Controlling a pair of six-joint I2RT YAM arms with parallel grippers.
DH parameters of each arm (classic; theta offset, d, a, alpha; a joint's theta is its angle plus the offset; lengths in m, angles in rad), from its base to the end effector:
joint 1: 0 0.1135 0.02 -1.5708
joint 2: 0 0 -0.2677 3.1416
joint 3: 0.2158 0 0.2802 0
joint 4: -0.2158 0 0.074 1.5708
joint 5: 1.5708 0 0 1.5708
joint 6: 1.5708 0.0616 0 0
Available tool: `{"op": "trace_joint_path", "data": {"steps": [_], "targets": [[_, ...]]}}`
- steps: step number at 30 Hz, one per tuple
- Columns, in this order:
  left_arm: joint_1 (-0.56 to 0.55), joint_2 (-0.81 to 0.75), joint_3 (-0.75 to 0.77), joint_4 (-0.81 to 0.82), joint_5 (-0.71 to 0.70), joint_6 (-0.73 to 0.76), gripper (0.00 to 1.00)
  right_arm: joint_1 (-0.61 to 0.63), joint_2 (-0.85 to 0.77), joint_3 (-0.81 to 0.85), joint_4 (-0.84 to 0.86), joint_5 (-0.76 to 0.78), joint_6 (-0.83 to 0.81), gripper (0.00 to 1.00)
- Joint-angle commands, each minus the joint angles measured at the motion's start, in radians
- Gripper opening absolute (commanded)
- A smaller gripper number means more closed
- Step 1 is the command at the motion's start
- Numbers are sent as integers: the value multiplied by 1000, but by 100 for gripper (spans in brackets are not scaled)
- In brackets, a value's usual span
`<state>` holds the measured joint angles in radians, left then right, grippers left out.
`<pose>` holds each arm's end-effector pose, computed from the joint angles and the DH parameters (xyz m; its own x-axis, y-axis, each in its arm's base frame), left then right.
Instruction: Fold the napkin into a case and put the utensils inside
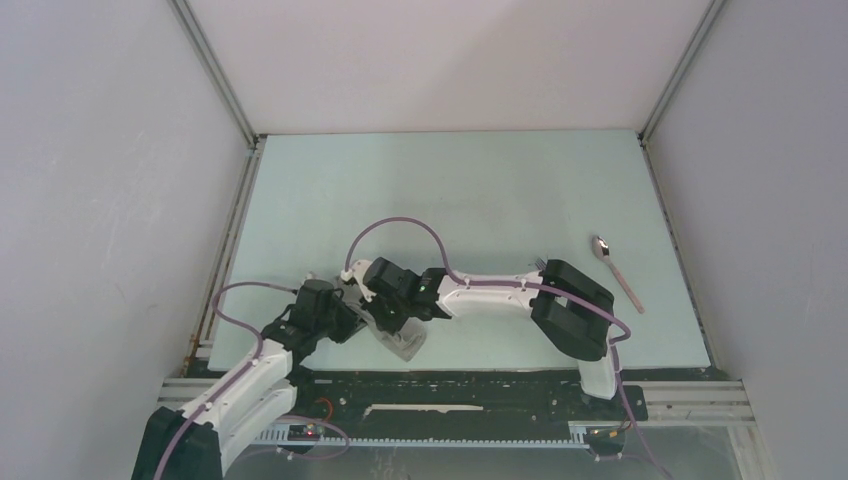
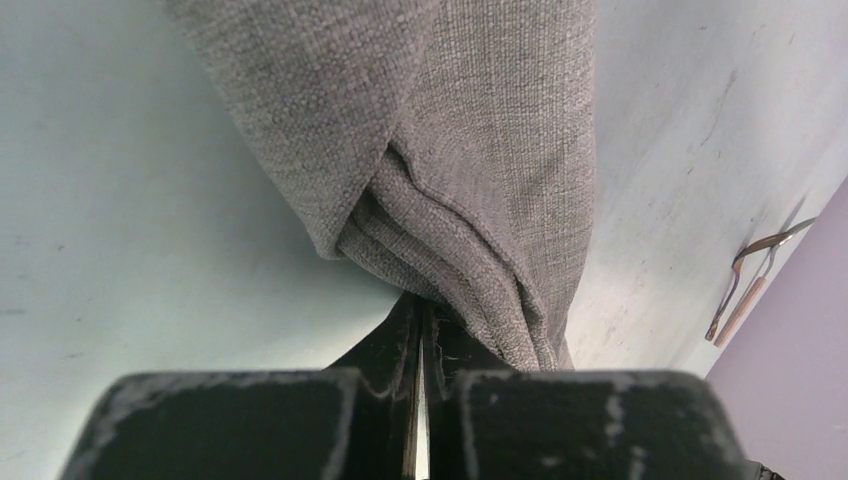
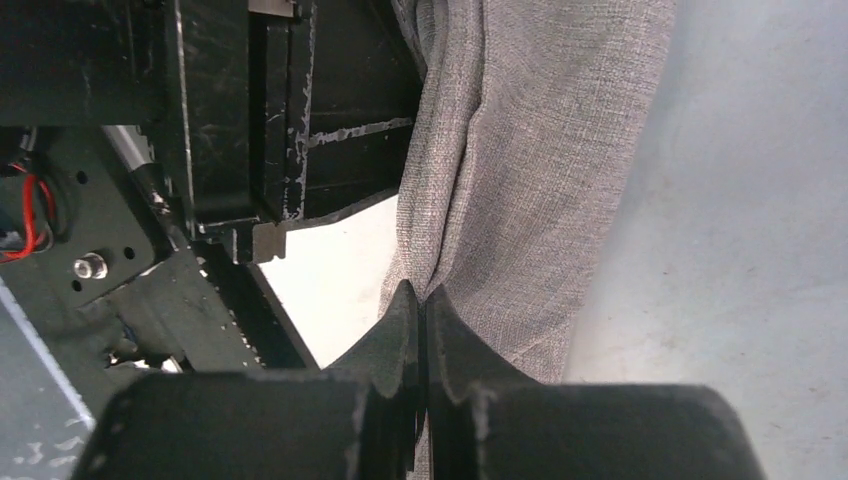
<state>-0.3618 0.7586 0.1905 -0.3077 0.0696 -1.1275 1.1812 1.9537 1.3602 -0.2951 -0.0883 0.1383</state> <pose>0.1626 -0.0661 0.0969 -0.6647 -0.7120 -0.2264 -0.4796 0.6390 -0.6014 0.1719 0.4330 0.1534 -0.4219 -0.6661 -0.6150 -0.8929 0.4228 0.1547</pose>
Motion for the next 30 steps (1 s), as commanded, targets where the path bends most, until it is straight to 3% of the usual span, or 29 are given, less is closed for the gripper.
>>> {"op": "trace_joint_path", "data": {"steps": [1, 7, 13, 17, 21, 26, 30], "targets": [[-7, -7, -1, -69, -45, 7, 3, 2, 34, 5, 46, -52, 77, 0], [-5, -60, 70, -210, -89, 44, 14, -17, 73, -31, 77, -51, 86, 2], [30, -196, 178, -435, -168, 61, 19, -41, 91, -61, 117, -79, 105, 3], [76, -209, 233, -440, -134, 95, 21, -41, 81, -77, 130, -81, 109, 6], [134, -137, 294, -345, -48, 155, 15, -43, 66, -93, 137, -78, 111, 8], [142, 86, 263, -93, 108, 169, 6, -40, 47, -95, 133, -73, 111, 12], [145, 201, 192, -3, 79, 186, 0, -37, 8, -95, 94, -49, 100, 18]]}}
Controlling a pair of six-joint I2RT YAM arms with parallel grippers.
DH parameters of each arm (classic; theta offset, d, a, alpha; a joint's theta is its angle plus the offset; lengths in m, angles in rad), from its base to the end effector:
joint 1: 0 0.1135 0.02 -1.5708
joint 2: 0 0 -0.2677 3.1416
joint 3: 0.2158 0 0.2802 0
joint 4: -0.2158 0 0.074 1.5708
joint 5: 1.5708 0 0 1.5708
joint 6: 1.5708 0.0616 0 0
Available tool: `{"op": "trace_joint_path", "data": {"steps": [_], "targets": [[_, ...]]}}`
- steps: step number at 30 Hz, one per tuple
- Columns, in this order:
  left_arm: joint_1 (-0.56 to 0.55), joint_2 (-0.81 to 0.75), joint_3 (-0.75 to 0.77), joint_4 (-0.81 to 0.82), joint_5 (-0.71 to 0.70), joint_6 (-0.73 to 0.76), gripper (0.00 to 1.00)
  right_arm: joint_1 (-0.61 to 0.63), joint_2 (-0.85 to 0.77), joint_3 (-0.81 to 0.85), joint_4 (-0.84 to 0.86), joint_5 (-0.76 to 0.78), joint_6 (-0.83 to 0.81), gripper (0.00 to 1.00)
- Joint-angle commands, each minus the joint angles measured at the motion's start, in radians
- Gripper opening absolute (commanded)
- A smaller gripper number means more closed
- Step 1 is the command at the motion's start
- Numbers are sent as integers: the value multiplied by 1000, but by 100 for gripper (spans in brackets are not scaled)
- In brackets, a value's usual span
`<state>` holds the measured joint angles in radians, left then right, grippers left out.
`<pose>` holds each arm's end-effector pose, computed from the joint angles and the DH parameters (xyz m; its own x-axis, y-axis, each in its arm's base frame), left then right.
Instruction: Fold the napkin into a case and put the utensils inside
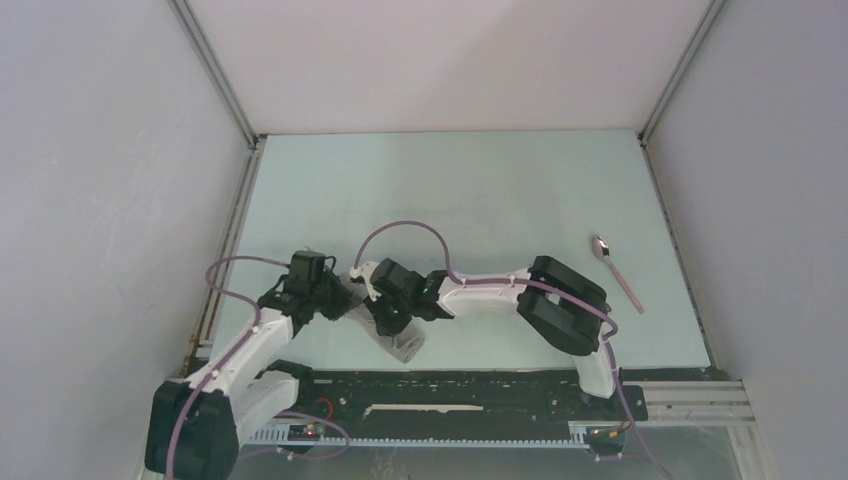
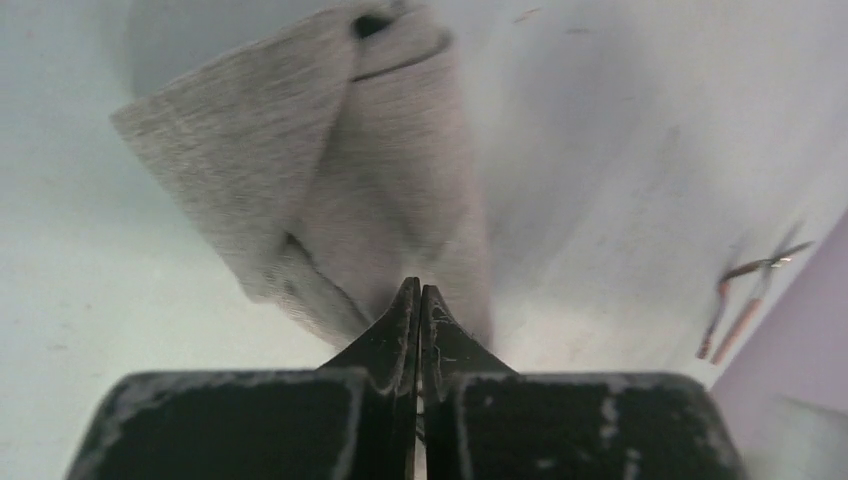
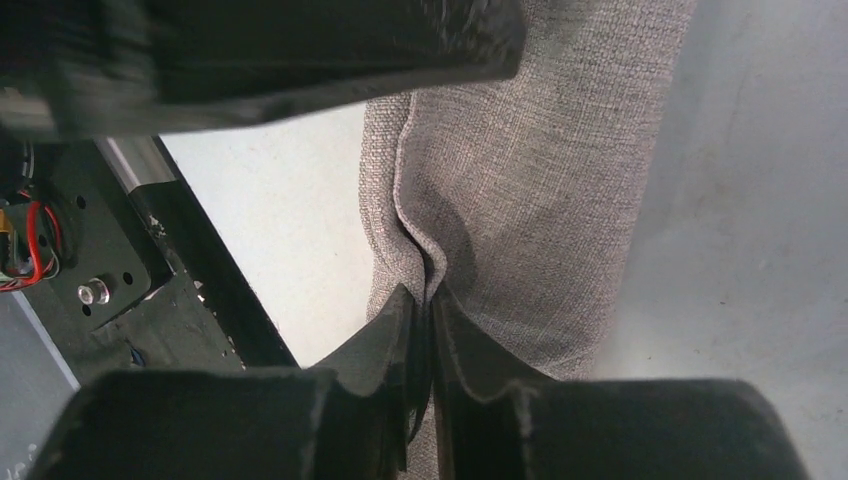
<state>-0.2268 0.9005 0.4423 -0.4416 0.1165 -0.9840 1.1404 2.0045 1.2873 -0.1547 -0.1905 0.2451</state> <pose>0.2028 -0.0541 0.1501 -0.6672 -0.6948 -0.2685 -0.4728 0.6735 -0.5682 0.1833 0.4272 0.1188 -0.5387 -0.6024 -0.5890 -0.8375 0.4589 0.2967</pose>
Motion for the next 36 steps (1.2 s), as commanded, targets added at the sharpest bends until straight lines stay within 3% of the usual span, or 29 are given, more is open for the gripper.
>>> {"op": "trace_joint_path", "data": {"steps": [1, 7, 11, 16, 18, 21, 27, 30, 36], "targets": [[12, 67, -80, 143, 5, 47, 0, 5, -60, -21, -63, 62, -10, 21], [33, 59, -138, 170, -53, 84, 0, 23, -187, -5, -139, 32, -10, 49], [35, 43, -137, 167, -28, 102, 3, -5, -180, 5, -71, -125, 95, 52], [35, -77, -86, 126, 11, 120, 26, -19, -109, -2, -6, -153, 165, 51], [36, -105, -76, 111, -2, 123, 30, -21, -91, -13, 5, -164, 172, 50], [45, -70, -90, 135, -5, 123, 26, -23, -79, -45, 17, -152, 173, 48], [88, 120, -139, 195, -30, 136, 7, -31, -72, -115, 46, -151, 184, 48], [90, 91, -162, 165, -110, 126, 7, -32, -68, -151, 71, -152, 197, 47], [90, 25, -171, 147, -114, 121, 8, -6, -124, -166, 65, -161, 199, 48]]}}
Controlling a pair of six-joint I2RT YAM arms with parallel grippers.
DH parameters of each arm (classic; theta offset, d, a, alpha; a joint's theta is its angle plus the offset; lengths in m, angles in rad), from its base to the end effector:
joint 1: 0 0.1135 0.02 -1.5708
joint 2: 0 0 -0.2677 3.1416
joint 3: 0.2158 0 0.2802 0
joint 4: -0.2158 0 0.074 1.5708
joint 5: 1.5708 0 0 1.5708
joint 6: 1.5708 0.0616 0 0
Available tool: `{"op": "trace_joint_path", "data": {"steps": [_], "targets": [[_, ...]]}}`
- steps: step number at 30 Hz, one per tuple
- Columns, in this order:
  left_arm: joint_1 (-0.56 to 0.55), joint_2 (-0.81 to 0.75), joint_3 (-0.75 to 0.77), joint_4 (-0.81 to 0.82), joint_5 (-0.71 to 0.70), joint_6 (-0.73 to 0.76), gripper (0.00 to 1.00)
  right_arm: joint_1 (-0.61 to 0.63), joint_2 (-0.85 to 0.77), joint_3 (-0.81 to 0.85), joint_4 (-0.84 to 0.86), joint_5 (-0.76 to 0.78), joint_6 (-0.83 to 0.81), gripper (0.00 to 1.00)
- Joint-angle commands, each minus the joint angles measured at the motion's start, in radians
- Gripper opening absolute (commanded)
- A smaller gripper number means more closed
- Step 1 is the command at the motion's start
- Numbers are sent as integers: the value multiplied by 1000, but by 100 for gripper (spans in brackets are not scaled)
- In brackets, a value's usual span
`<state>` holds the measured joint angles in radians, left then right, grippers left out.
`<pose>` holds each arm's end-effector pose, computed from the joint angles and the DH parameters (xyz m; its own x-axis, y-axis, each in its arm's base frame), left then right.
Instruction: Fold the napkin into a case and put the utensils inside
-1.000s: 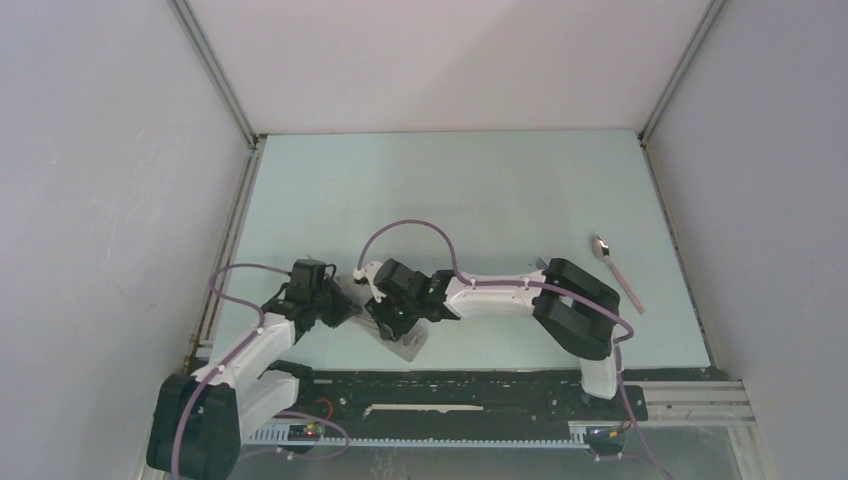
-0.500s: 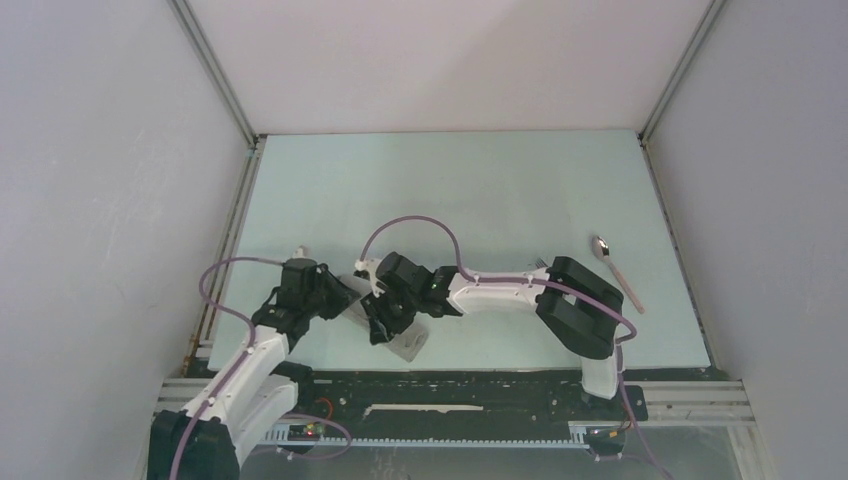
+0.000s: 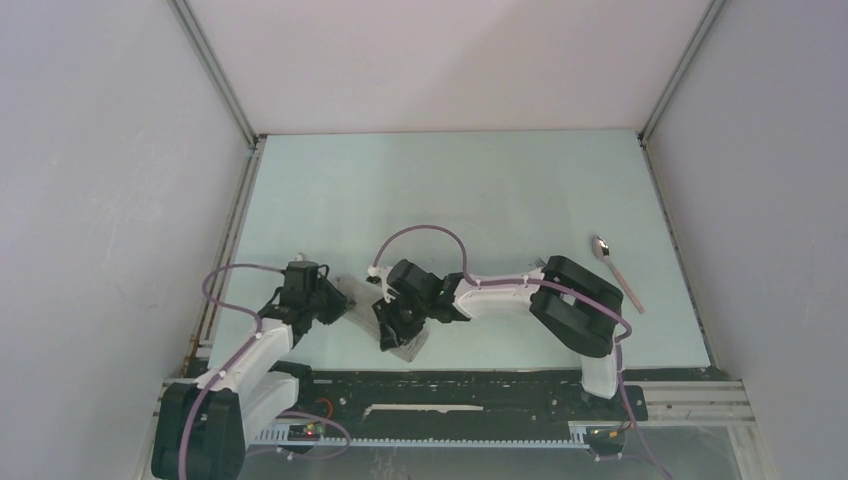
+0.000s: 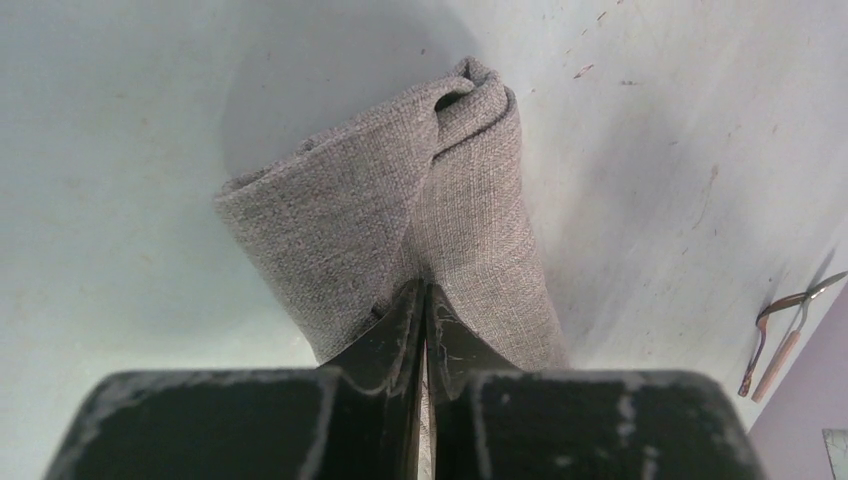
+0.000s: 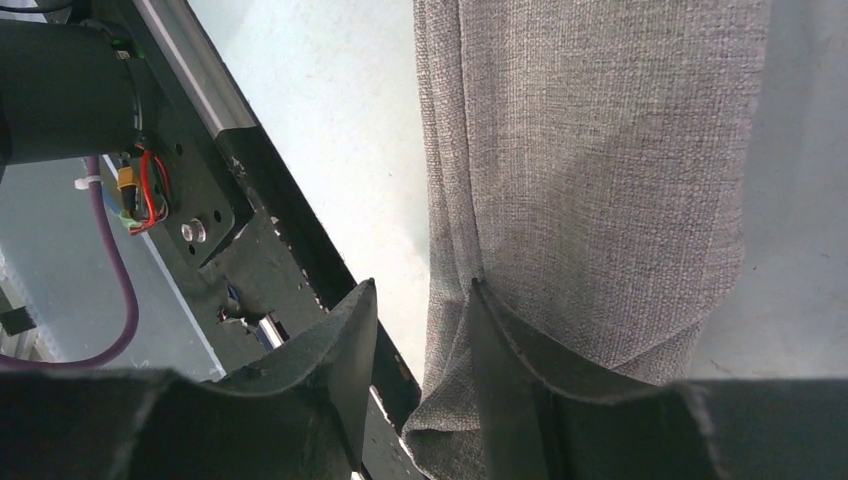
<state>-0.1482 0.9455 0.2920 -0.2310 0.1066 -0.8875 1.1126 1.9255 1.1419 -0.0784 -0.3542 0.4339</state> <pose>0.1996 -0.0364 0.1072 -0.6486 -0.6828 -0.3362 -0.4585 0.7032 -0.5434 0.1732 0.3996 0.1138 -0.7003 -0.5284 -0.4799 -0.7127 0.4790 0.5126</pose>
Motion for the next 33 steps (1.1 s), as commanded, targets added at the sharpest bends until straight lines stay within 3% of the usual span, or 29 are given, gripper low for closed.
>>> {"op": "trace_joint_path", "data": {"steps": [1, 5, 8, 10, 16, 23, 28, 33], "targets": [[12, -23, -14, -72, -104, 27, 8, 36, -92, -16, -25, 9, 7, 49], [12, -31, 14, -107, -146, 43, 7, 70, -206, 7, -90, 65, -34, 61], [12, -44, 26, -114, -149, 47, 7, 79, -217, 21, -149, 192, -114, 68], [11, -47, 28, -117, -155, 48, 7, 87, -191, 49, -200, 288, -169, 67], [14, -3, 23, -115, -174, 50, 6, 71, -126, 29, -130, 170, -132, 60], [18, 41, 19, -91, -176, 50, 4, 95, -117, -113, -50, 199, -83, 57], [18, 35, 31, -100, -170, 57, 4, 145, -155, -75, -165, 328, -143, 57], [18, 6, 39, -124, -186, 64, 4, 210, -196, 91, -375, 550, -267, 68]]}}
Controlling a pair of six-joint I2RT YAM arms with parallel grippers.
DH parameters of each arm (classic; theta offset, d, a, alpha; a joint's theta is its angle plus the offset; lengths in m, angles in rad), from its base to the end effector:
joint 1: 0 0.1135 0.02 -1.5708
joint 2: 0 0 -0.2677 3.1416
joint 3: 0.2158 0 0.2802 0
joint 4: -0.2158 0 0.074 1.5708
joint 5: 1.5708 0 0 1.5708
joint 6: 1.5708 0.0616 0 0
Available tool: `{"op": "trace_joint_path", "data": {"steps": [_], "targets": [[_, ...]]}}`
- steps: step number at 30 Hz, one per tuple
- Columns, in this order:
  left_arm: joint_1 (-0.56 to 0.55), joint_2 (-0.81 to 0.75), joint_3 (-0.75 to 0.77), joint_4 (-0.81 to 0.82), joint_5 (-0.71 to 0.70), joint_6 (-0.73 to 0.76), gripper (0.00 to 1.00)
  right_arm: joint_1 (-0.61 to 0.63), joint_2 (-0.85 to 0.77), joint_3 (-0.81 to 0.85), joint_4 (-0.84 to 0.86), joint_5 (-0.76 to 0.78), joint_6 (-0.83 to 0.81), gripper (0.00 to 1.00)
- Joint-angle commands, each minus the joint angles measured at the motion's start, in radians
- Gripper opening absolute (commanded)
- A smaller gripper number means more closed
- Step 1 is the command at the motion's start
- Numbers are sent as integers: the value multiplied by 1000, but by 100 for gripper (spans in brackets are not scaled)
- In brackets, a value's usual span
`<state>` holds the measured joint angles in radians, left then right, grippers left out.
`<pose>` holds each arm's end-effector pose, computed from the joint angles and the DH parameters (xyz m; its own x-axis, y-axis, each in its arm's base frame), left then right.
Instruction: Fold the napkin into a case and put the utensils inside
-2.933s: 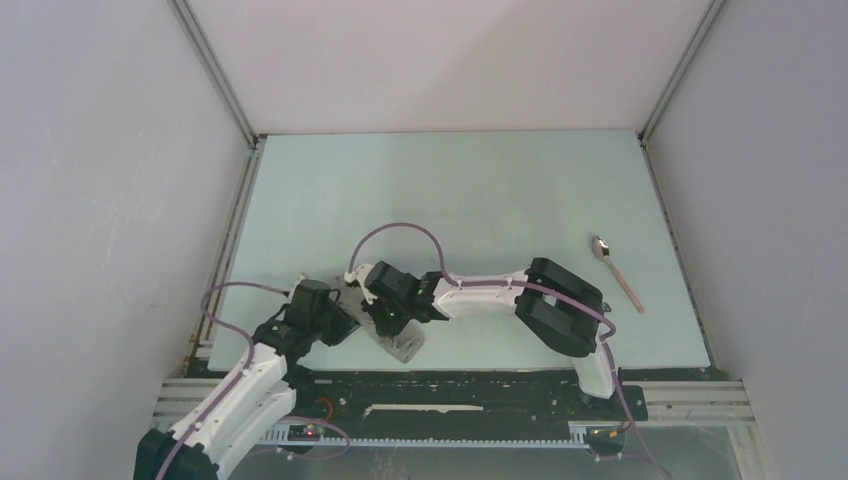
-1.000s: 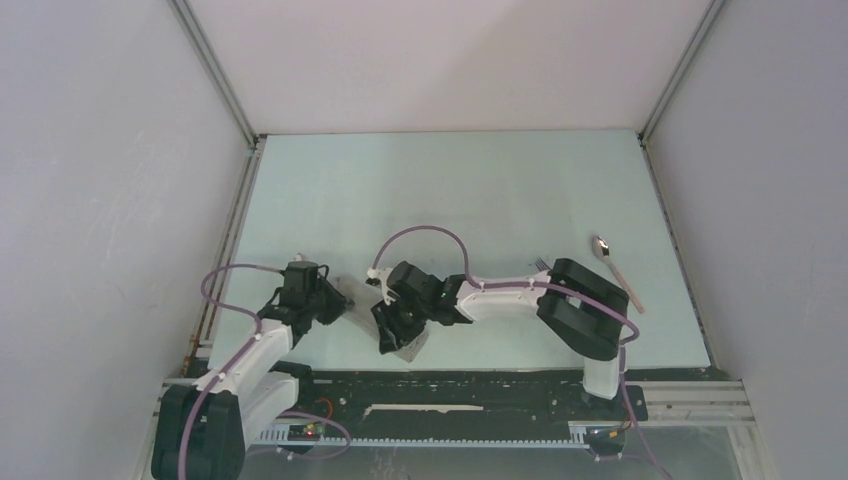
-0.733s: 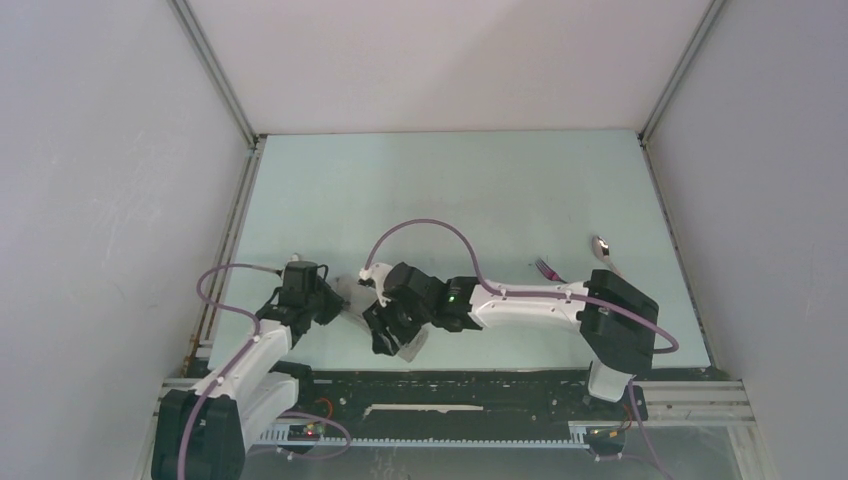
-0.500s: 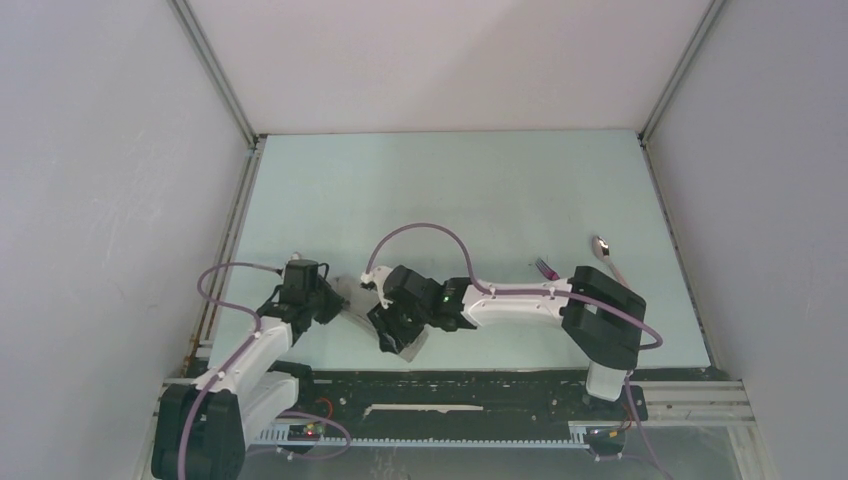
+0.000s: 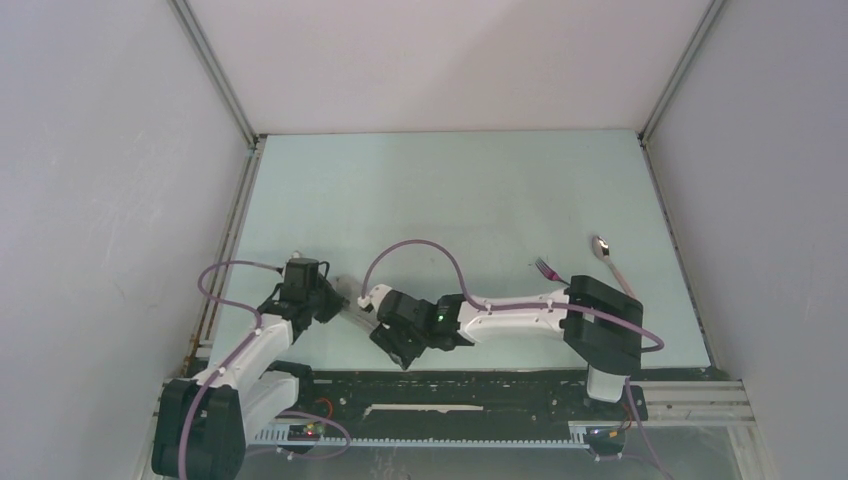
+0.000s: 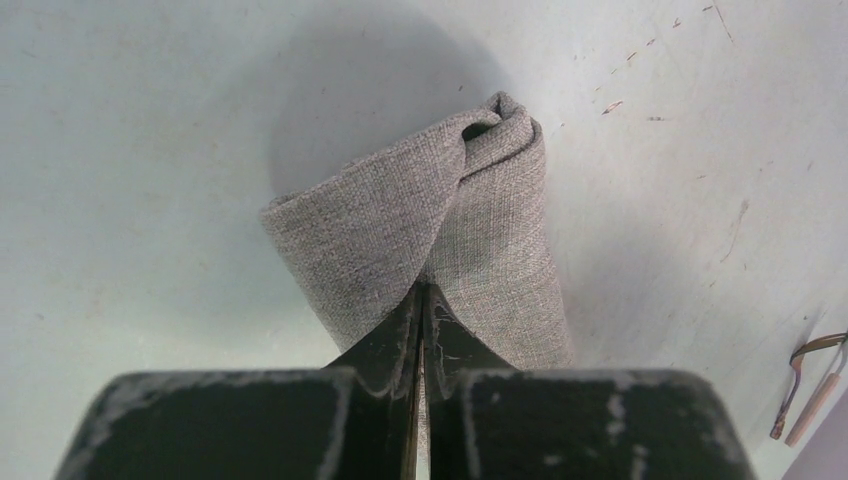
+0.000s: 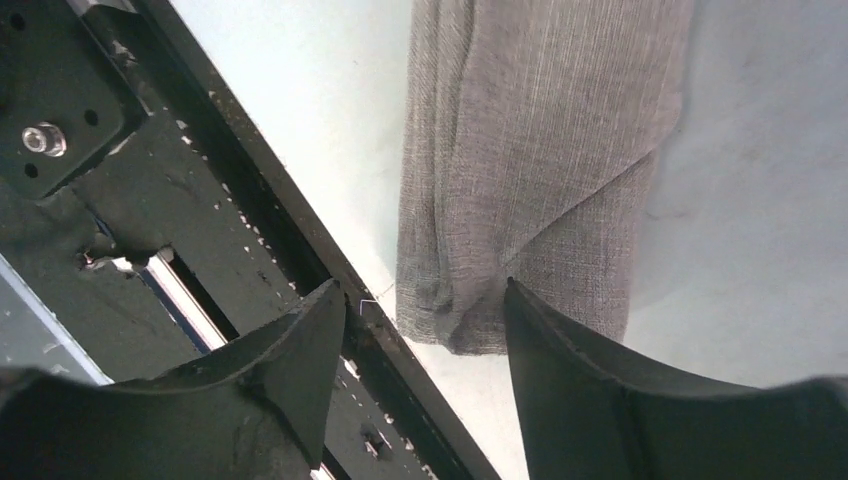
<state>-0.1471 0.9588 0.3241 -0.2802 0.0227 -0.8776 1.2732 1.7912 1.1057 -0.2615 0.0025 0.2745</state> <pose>0.2024 -0.0314 0.1112 -0.6242 -0.6849 -0.3759 -0.5006 0.7200 -0.4806 0.1197 0.3896 0.1378 -0.4881 -0.6671 -0.5628 -0.8553 0.4939 0.1564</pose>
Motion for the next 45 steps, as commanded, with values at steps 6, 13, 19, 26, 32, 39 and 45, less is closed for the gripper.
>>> {"op": "trace_joint_path", "data": {"steps": [6, 13, 19, 26, 32, 39, 45], "targets": [[16, -9, 6, -80, -122, 57, 4, 59, 46, 255, -203, 236, -195, 86], [17, -6, 3, -75, -115, 58, 4, 66, 160, 334, -178, 209, -210, 70], [17, 9, -2, -58, -112, 57, 4, 76, 198, 318, -166, 226, -218, 60], [19, 12, -2, -56, -116, 58, 4, 101, 241, 283, -128, 244, -210, 64], [24, 12, -2, -58, -117, 63, 4, 103, 271, 239, -100, 329, -171, 57], [30, 7, 10, -69, -103, 67, 8, 107, 250, 188, -65, 482, -126, 15], [57, -79, 116, -175, -31, 77, 29, 107, 187, 158, 18, 420, -121, 0]]}}
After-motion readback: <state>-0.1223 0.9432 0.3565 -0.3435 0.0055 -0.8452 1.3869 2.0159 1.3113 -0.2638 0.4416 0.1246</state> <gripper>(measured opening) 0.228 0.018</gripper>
